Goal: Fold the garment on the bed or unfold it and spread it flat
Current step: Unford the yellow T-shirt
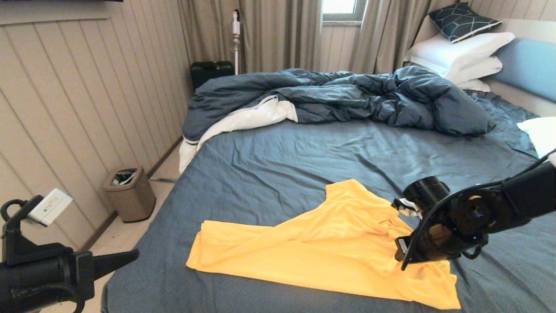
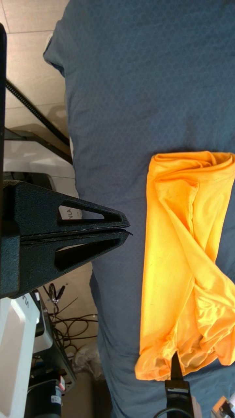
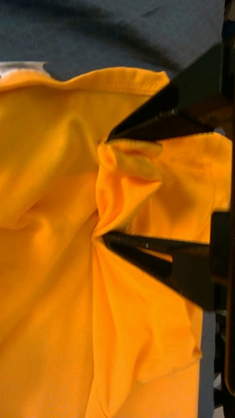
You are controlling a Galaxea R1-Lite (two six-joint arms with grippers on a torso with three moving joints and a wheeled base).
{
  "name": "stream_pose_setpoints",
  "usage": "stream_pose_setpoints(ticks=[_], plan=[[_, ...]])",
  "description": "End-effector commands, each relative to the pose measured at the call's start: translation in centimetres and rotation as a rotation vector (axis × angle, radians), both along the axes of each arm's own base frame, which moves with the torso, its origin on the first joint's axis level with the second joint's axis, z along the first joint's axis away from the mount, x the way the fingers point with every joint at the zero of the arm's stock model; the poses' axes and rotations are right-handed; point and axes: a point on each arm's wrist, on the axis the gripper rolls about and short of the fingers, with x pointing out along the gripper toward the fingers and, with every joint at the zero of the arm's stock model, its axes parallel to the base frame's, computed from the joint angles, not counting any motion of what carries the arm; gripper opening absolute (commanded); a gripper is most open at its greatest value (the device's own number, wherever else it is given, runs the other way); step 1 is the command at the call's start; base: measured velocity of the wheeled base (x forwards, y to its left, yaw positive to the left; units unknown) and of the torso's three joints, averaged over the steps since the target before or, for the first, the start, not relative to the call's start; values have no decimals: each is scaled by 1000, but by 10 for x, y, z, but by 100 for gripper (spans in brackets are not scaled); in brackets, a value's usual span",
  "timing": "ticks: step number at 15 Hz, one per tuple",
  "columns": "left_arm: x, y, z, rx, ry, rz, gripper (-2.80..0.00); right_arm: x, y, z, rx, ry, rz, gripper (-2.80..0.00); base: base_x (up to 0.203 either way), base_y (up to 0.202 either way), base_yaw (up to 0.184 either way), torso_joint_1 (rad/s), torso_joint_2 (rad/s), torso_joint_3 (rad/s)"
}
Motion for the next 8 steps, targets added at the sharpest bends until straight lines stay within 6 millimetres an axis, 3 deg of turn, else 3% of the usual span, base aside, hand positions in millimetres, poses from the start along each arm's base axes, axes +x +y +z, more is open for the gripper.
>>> stream_pose_setpoints(ticks=[1,4,8], plan=[[1,0,0,-2,4,-2,-280,-4,-1,9,4,-27,-6,-280,0,0,0,0,0,0],[-1,0,-1,-2,6,-2,-280,-17,-3,23,7,-64,-10,-280,0,0,0,0,0,0],[-3,0,0,-7,4,1,-280,-50,-8,33,7,-81,-7,-280,0,0,0,0,0,0]])
